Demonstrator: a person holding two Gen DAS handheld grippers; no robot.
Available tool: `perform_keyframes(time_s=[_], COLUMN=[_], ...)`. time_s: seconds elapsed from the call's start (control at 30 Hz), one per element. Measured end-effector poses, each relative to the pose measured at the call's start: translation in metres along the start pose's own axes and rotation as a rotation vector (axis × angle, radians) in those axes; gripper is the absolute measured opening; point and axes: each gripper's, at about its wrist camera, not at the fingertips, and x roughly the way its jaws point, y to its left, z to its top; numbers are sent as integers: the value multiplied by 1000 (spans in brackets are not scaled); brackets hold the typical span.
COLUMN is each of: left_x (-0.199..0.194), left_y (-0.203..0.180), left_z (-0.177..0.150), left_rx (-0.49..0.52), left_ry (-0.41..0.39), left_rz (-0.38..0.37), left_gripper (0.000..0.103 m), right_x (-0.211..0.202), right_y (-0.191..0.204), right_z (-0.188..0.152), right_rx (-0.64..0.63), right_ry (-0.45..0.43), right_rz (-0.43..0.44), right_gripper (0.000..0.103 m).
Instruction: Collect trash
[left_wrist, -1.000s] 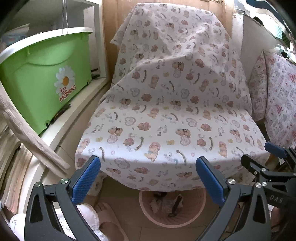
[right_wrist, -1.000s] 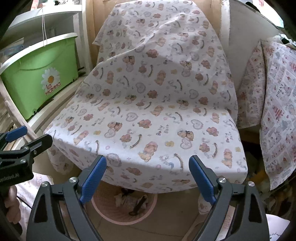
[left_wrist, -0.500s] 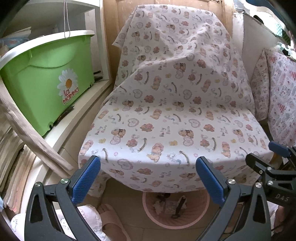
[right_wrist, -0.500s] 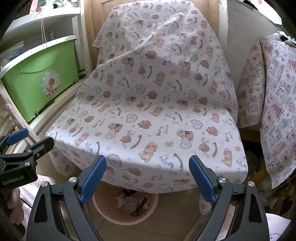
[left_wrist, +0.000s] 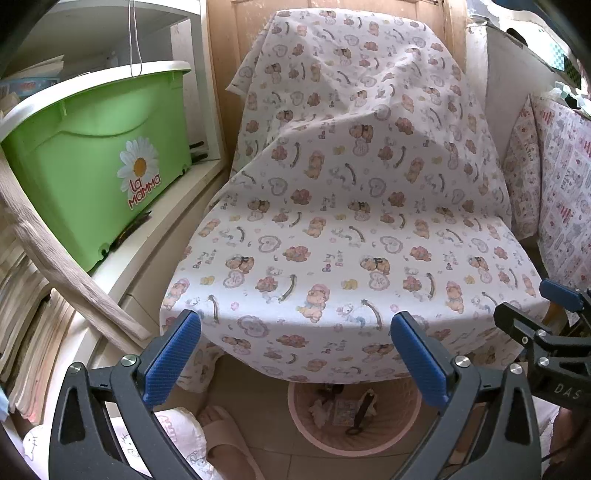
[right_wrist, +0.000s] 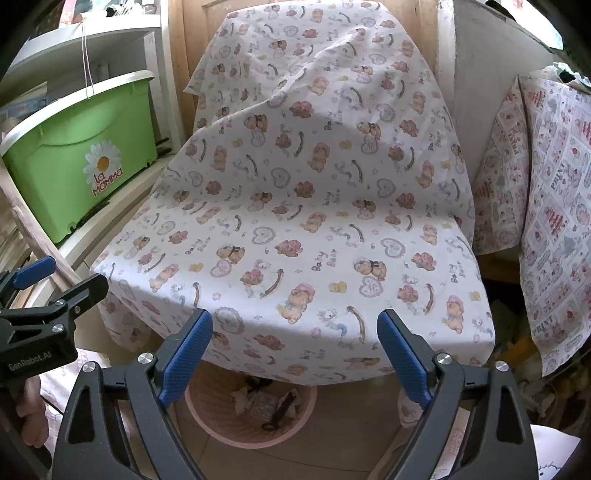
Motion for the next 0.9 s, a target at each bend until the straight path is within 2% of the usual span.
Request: perform_keyframes(time_s=[0.9], left_x=[0], left_y=[0], left_z=[-1], left_rx=[9], left_ry=[4], left_rz=[0], left_gripper=[102], right_x=[2], right_y=[-1], right_z=[-1], right_rx=[1], right_ry=[8], right_rz=[7], right_gripper=[92])
